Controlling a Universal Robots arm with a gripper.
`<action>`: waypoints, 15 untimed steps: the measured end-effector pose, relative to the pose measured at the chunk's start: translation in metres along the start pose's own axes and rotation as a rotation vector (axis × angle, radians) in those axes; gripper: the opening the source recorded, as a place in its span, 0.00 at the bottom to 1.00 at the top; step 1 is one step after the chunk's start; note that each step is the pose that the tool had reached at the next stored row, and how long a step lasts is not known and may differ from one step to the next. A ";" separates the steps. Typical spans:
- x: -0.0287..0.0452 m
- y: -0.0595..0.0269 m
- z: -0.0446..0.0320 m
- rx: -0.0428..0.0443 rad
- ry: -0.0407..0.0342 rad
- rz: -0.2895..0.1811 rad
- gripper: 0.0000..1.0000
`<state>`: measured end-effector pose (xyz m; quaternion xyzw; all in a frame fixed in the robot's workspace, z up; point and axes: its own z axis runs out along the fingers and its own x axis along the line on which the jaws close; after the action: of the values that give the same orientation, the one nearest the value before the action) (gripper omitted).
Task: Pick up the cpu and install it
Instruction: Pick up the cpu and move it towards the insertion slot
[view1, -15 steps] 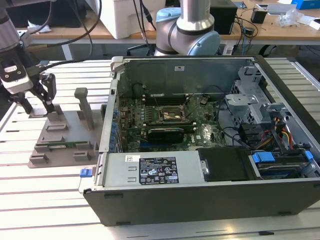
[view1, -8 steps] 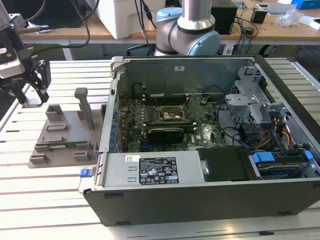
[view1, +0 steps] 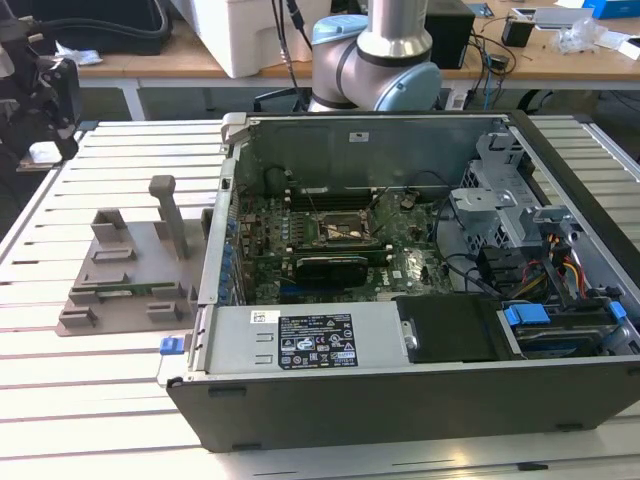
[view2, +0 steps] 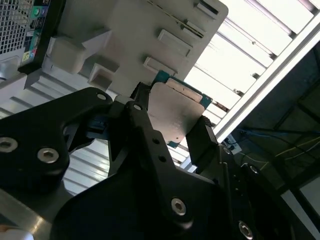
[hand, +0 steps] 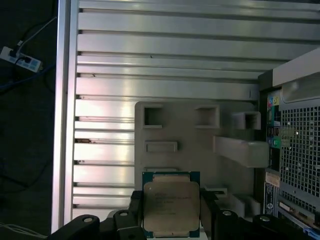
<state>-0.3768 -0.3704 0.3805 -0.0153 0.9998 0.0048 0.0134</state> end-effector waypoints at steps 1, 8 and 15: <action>-0.0023 -0.0001 0.0001 0.0000 0.0000 0.000 0.54; -0.0385 -0.0012 0.0011 -0.0001 -0.0001 0.000 0.54; -0.0699 -0.0020 0.0019 0.0000 -0.0001 0.000 0.54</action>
<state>-0.3068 -0.3703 0.3805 -0.0152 0.9998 0.0049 0.0134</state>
